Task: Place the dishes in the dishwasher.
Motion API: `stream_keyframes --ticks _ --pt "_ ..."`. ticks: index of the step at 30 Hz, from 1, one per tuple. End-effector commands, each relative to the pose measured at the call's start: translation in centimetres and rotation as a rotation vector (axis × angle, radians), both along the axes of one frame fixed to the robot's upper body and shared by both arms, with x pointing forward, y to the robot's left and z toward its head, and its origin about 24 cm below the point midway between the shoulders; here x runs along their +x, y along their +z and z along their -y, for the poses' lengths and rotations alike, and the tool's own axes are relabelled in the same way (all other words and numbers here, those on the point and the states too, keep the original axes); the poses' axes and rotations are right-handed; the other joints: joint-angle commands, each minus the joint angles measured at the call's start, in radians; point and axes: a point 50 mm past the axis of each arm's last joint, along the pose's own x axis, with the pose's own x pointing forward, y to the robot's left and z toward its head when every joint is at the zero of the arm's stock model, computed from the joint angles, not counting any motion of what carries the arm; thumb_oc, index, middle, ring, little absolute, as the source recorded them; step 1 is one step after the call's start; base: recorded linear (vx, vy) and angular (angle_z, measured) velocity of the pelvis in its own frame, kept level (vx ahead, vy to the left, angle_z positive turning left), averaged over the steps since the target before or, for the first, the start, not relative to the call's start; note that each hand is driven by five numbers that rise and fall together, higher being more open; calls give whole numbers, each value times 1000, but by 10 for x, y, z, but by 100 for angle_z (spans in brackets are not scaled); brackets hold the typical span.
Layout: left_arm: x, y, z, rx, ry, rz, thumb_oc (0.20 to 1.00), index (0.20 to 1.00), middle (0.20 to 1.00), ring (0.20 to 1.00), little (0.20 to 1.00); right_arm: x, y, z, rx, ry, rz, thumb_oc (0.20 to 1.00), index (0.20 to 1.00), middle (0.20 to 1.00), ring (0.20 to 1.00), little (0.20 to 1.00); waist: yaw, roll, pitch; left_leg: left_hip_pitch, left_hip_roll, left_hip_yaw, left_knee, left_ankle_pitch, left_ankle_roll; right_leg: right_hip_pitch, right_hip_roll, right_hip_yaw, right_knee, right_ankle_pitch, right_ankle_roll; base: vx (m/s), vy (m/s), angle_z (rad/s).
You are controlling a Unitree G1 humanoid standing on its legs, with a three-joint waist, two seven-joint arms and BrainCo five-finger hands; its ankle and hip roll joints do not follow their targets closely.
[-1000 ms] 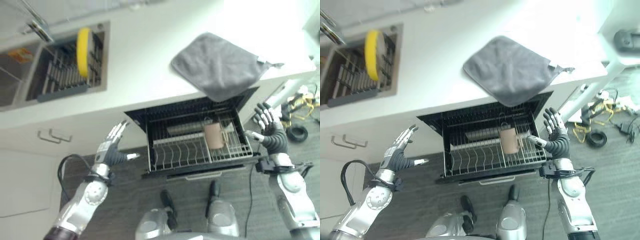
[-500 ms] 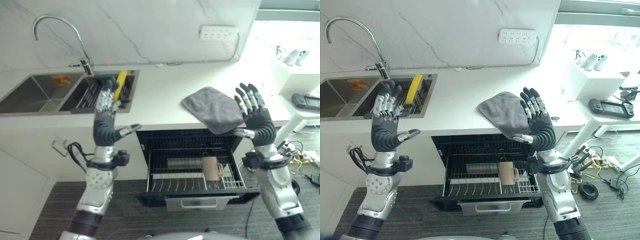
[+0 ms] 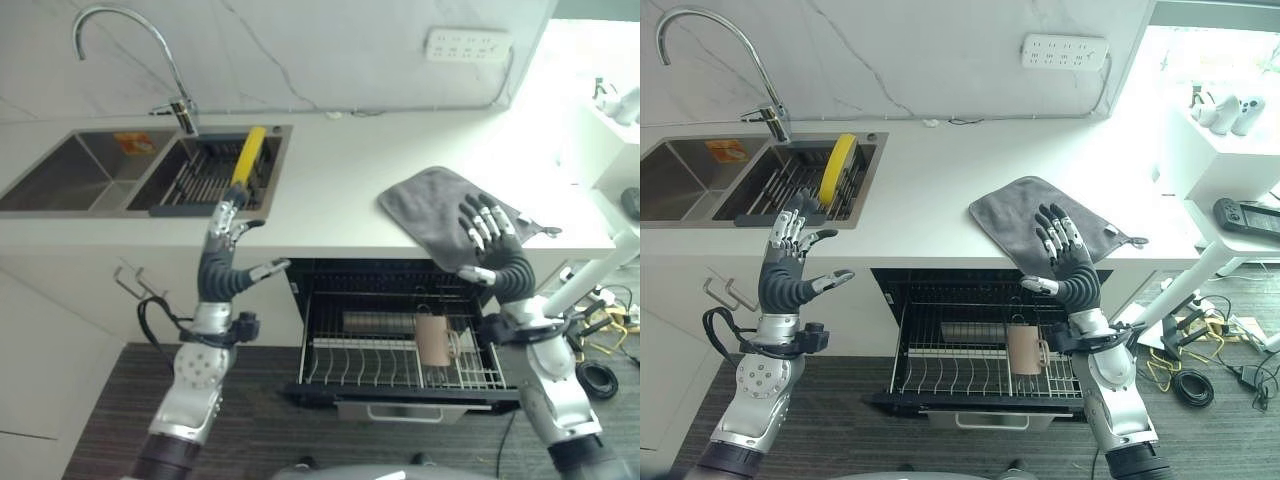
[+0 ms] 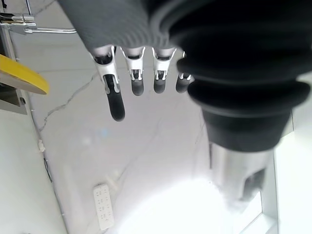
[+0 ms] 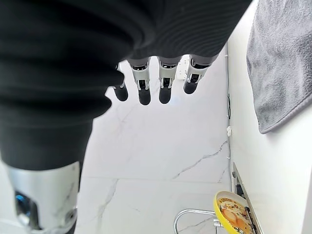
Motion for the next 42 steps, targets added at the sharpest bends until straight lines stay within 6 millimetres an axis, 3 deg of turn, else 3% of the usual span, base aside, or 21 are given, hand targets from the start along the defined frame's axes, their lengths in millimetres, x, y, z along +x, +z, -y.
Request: stream_keyframes --ticks 1,8,13,15,16,18,19,21,22,23,24,26,27,28,30,31,34,35,36,38,42 --pt "20 10 8 -118 -257 -27 1000 1000 1000 1000 1000 11 19 5 178 66 119 1000 1000 1000 1000 1000 29 -7 41 -28 -115 -78 123 -141 80 -111 40 42 251 -163 -9 -50 -95 5" --pt "15 6 2 -155 -246 -55 1000 1000 1000 1000 1000 10 12 6 152 16 84 1000 1000 1000 1000 1000 39 -21 8 -44 -118 -97 130 -125 63 -51 79 67 166 -155 -24 -20 -97 6" --pt "9 1 -6 -147 -217 -75 1000 1000 1000 1000 1000 3 16 6 93 19 90 1000 1000 1000 1000 1000 35 -22 5 -67 -125 -117 176 -137 66 -68 100 95 240 -192 -32 51 -54 0" --pt "6 2 -8 -149 -214 -73 1000 1000 1000 1000 1000 0 21 6 76 25 108 1000 1000 1000 1000 1000 39 -27 18 -102 -127 -137 267 -166 66 -78 88 111 268 -206 -43 -38 55 9" --pt "5 2 -7 -153 -218 -72 1000 1000 1000 1000 1000 0 24 5 67 22 117 1000 1000 1000 1000 1000 43 -37 32 -143 -107 -138 349 -170 58 -72 72 115 272 -209 -55 -152 257 -3" --pt "5 3 -3 -154 -236 -63 1000 1000 1000 1000 1000 2 27 8 70 10 139 1000 1000 1000 1000 1000 39 -40 42 -180 -17 -116 393 -112 19 -65 48 102 268 -212 -65 -154 380 -27" --pt "4 4 -2 -158 -237 -62 1000 1000 1000 1000 1000 2 29 9 70 9 154 1000 1000 1000 1000 1000 38 -36 42 -176 12 -124 379 -85 8 -65 39 100 270 -214 -63 -104 626 -27" --pt "6 7 -3 -171 -227 -44 1000 1000 1000 1000 1000 -2 48 16 42 -7 248 1000 1000 1000 1000 1000 12 1 32 -114 156 -145 243 38 -32 -113 -23 103 342 -239 -43 -153 962 -10" --pt "6 7 -3 -170 -226 -42 1000 1000 1000 1000 1000 -2 49 16 40 -9 250 1000 1000 1000 1000 1000 12 2 33 -111 159 -143 238 41 -34 -117 -27 104 351 -244 -43 -148 810 0" --pt "8 9 -3 -167 -226 -31 1000 1000 1000 1000 1000 -3 54 20 36 -28 269 1000 1000 1000 1000 1000 0 10 35 -108 191 -130 226 54 -44 -135 -57 104 382 -246 -32 -123 660 13" --pt "11 10 -3 -170 -238 -27 1000 1000 1000 1000 1000 -3 58 26 42 -51 280 1000 1000 1000 1000 1000 -13 15 42 -104 196 -113 229 28 -47 -148 -105 99 408 -234 -5 -130 906 23" --pt "14 9 -1 -119 -222 -45 1000 1000 1000 1000 1000 -3 55 30 73 -78 267 1000 1000 1000 1000 1000 -17 13 46 -91 139 -106 211 -46 -38 -133 -171 97 387 -172 49 -109 827 27" --pt "14 8 -2 -91 -201 -62 1000 1000 1000 1000 1000 -13 51 31 102 -102 289 1000 1000 1000 1000 1000 -21 -1 50 -70 42 -107 148 -72 -4 -145 -228 112 317 16 98 -144 668 16" --pt "14 8 -3 -86 -195 -63 1000 1000 1000 1000 1000 -14 50 31 105 -105 293 1000 1000 1000 1000 1000 -20 -2 51 -64 32 -98 135 -74 2 -154 -233 109 317 36 103 -161 577 -9" --pt "9 9 -9 -59 -159 -55 1000 1000 1000 1000 1000 -15 53 30 106 -111 307 1000 1000 1000 1000 1000 3 8 49 -39 12 -26 98 -78 18 -165 -225 13 366 16 103 -97 388 -34" --pt "8 11 -14 -45 -143 -58 1000 1000 1000 1000 1000 -17 56 34 121 -138 315 1000 1000 1000 1000 1000 12 20 45 -21 -5 -10 88 -102 26 -173 -178 -10 428 -48 98 -108 498 -52" --pt "9 17 -19 -46 -137 -47 1000 1000 1000 1000 1000 -16 60 35 132 -157 324 1000 1000 1000 1000 1000 30 21 43 -18 -65 9 67 -118 59 -210 -102 -71 520 -89 74 -132 328 -46" --pt "10 18 -20 -49 -138 -46 1000 1000 1000 1000 1000 -16 60 34 132 -155 319 1000 1000 1000 1000 1000 30 17 43 -21 -81 -1 67 -122 63 -210 -66 -75 514 -107 67 -184 191 -5" --pt "10 16 -17 -81 -152 -53 1000 1000 1000 1000 1000 -16 57 32 136 -166 312 1000 1000 1000 1000 1000 21 8 41 -40 -124 -40 58 -102 85 -207 25 -33 483 -116 37 -140 119 8" --pt "10 9 -14 -78 -163 -85 1000 1000 1000 1000 1000 -17 53 32 147 -188 310 1000 1000 1000 1000 1000 7 3 33 -50 -143 -79 53 -92 93 -204 77 25 468 -133 22 -63 32 30" --pt "6 2 -13 -52 -172 -104 1000 1000 1000 1000 1000 -20 49 38 168 -207 302 1000 1000 1000 1000 1000 6 4 25 -37 -136 -62 27 -80 91 -189 72 18 435 -147 21 -19 -51 38"
